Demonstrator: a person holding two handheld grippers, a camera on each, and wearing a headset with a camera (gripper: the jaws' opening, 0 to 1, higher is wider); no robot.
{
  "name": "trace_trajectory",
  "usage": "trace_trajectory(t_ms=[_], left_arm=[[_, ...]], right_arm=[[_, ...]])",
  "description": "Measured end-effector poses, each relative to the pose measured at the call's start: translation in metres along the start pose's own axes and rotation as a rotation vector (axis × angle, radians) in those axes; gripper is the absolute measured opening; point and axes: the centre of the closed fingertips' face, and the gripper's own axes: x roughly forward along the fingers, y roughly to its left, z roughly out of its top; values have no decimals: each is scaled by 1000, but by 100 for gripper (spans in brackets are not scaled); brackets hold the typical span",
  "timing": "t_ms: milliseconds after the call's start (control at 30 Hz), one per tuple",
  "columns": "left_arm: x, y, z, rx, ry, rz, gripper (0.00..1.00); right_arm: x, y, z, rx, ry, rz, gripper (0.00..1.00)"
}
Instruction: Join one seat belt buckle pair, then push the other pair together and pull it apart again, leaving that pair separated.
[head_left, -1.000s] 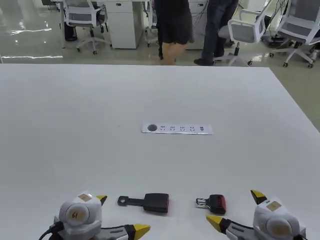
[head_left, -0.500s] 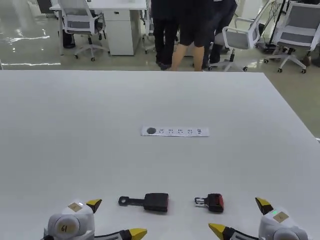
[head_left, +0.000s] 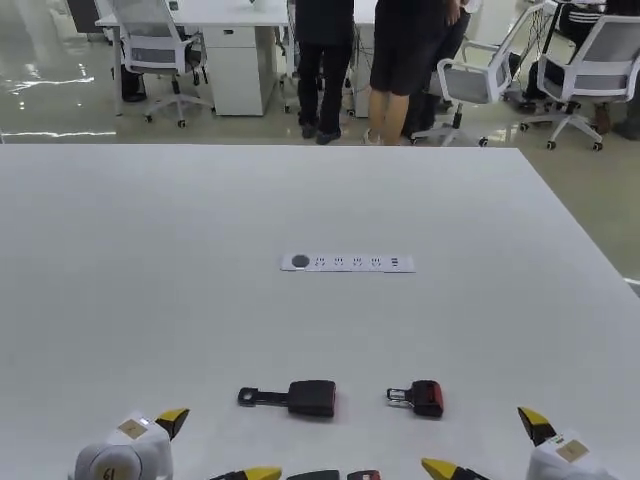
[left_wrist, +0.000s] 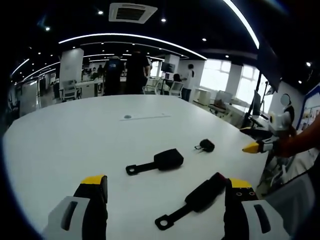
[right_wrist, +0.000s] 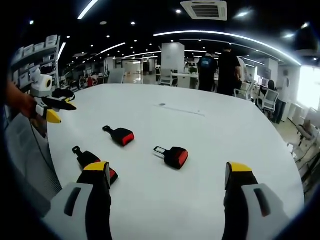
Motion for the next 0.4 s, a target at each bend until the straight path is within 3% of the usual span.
trace_trajectory(t_ms=[200,333,400], left_arm=[[-8,6,-1,7,-7,2,100],[-12,1,2,13,-10,-3,100],[-12,4,2,15,-14,-4,100]], right_arm=[[-2,3,-2,-3,0,-6,95],[-4,7,-2,-3,-1,-8,95],[-6,9,-1,-4,0,-10,95]])
